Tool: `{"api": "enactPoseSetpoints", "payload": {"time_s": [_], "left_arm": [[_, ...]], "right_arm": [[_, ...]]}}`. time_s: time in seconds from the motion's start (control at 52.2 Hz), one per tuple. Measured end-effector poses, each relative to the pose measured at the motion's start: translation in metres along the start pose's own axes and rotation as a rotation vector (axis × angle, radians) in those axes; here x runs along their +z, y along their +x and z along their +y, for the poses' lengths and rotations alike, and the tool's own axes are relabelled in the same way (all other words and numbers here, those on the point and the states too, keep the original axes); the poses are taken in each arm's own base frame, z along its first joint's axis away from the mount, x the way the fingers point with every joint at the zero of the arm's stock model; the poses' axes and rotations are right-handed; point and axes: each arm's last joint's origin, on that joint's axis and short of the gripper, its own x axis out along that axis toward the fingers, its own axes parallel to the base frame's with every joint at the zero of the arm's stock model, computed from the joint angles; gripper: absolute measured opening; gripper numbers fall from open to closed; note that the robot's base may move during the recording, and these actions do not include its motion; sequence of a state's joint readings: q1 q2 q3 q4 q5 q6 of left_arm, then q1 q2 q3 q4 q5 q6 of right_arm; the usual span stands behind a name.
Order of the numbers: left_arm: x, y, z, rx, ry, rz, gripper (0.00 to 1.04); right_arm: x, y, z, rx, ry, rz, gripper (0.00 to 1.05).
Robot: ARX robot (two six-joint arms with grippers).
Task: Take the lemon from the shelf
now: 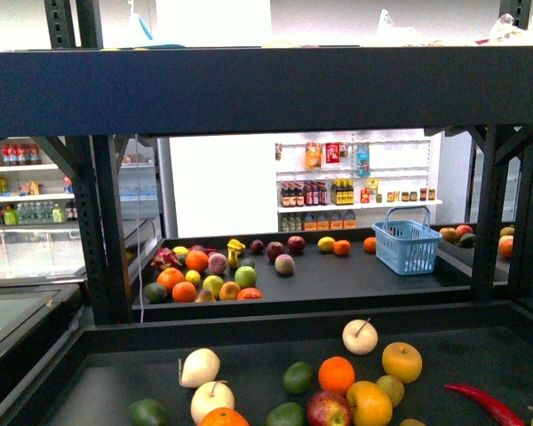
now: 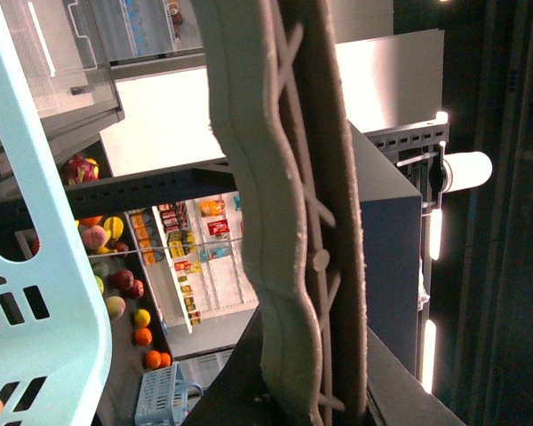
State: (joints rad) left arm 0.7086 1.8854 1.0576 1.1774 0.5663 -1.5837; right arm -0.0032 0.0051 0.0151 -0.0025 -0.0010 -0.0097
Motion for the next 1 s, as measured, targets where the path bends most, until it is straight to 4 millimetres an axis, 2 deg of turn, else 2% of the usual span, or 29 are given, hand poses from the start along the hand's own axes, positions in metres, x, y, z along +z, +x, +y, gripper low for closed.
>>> {"api": "enactPoseSetpoints", "payload": {"time_s": [0.364, 0.728, 0.92, 0.997], "left_arm": [[0.033, -0.020, 0.030, 0.020, -0.012, -0.071, 0.10], [0.030, -0.022, 0.055, 0.023, -0.016, -0.052, 0.10], [0.029, -0.022, 0.060, 0.041, -0.011, -0.048, 0.10], [0.030, -0.022, 0.061, 0.047, 0.001, -0.049, 0.22]], "right_arm": [[0.000, 0.000, 0.000, 0.000, 0.000, 0.000, 0.97], [0.000, 0.000, 0.000, 0.000, 0.000, 0.000, 0.97], [0.000, 0.000, 0.000, 0.000, 0.000, 0.000, 0.97], [0.000, 0.000, 0.000, 0.000, 0.000, 0.000, 0.97]]}}
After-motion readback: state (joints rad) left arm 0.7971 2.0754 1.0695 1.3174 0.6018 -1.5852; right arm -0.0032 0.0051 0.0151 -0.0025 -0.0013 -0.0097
